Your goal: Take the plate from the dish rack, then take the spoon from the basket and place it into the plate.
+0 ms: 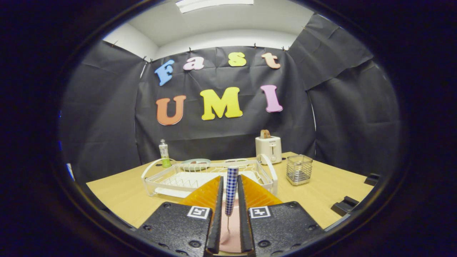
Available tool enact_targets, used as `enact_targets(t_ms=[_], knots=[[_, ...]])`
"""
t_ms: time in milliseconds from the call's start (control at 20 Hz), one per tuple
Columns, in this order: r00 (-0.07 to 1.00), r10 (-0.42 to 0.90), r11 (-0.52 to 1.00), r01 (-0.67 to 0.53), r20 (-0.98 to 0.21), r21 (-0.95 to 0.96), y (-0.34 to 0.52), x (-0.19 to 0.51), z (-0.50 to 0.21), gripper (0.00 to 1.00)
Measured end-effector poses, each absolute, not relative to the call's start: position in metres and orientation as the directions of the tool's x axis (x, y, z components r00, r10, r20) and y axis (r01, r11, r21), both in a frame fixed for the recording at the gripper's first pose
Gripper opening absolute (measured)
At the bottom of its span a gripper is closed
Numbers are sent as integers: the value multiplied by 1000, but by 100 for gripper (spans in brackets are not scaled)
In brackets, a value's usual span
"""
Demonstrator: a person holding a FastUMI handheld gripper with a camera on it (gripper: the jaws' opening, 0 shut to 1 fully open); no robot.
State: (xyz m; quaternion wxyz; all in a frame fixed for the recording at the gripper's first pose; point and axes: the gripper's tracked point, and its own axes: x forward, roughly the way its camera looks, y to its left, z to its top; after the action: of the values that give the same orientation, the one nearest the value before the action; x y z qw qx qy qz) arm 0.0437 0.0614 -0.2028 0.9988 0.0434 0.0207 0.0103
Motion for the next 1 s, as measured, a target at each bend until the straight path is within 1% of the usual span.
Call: enact_targets(t_ms=[150,300,350,600,700,1000], knots=[[999,-13,997,15,-37,72,33,37,-192,60],[1000,-12,998,14,-27,67,21,27,-176,93],[999,-8,997,10,-37,70,15,25,-171,100],[997,-34,996,39,-68,75,-15,6,-143,100],[993,-49,996,56,-107,68,-25,-8,-138,100],[996,-24,995,32,-91,93,-37,-41,-108,100]])
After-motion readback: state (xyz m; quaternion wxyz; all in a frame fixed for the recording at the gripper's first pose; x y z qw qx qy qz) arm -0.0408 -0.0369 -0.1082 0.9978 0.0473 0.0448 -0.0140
